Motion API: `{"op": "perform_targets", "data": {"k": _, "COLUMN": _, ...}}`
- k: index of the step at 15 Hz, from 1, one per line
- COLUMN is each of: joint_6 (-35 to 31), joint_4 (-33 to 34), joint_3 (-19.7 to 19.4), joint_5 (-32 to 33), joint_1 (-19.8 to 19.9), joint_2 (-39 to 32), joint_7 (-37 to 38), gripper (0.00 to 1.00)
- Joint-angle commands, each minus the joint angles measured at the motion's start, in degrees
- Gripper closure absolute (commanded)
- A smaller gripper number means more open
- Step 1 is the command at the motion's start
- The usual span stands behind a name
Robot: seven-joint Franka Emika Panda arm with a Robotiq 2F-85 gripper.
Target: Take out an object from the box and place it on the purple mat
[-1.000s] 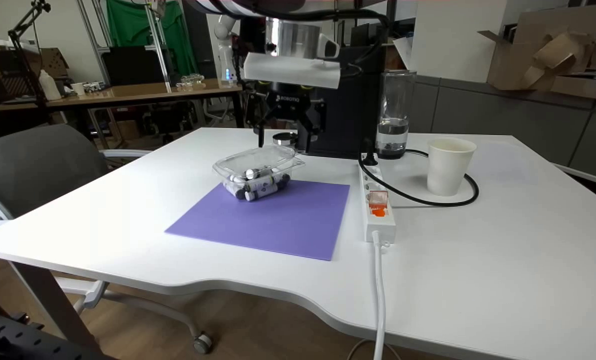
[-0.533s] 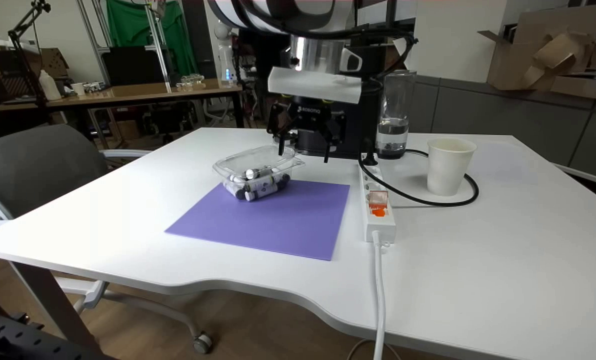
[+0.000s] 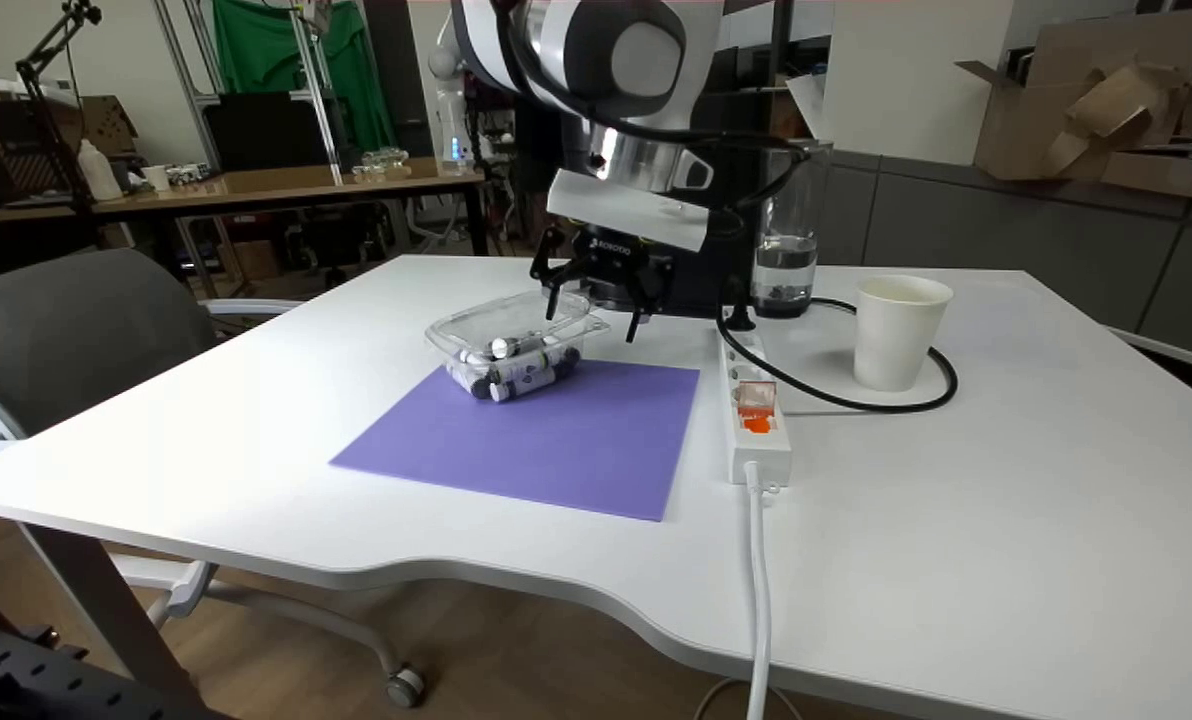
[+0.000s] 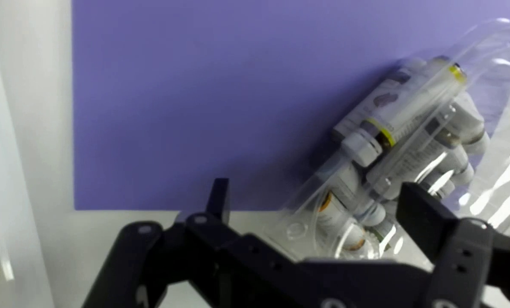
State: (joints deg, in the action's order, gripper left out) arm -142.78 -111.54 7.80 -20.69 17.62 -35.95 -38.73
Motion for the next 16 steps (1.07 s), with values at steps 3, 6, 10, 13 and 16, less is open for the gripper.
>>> {"op": "perform_targets", "data": {"k": 3, "joint_6": 2.18, "joint_4": 6.06, "joint_3": 2.55, "joint_5": -1.13, "joint_1": 1.70, "joint_2": -2.47, "joint_7": -2.33, "gripper": 0.00}}
{"op": "perform_targets", "data": {"k": 6, "joint_6": 2.99, "joint_4": 7.52, "joint_3": 2.87, "joint_5": -1.29, "joint_1": 1.88, "joint_2": -3.39, "joint_7": -2.82, "gripper": 0.00}}
{"op": "perform_targets", "data": {"k": 10, "joint_6": 4.73, "joint_4": 8.82, "joint_3": 3.59, "joint_5": -1.76, "joint_1": 2.23, "joint_2": -4.31, "joint_7": -3.82, "gripper": 0.00}}
{"op": "perform_targets", "data": {"k": 13, "joint_6": 6.55, "joint_4": 9.34, "joint_3": 4.56, "joint_5": -2.79, "joint_1": 2.88, "joint_2": -4.33, "joint_7": -5.64, "gripper": 0.00}}
{"op": "perform_targets", "data": {"k": 16, "joint_6": 8.55, "joint_4": 9.47, "joint_3": 5.15, "joint_5": -4.43, "joint_1": 3.36, "joint_2": -3.64, "joint_7": -7.79, "gripper": 0.00}}
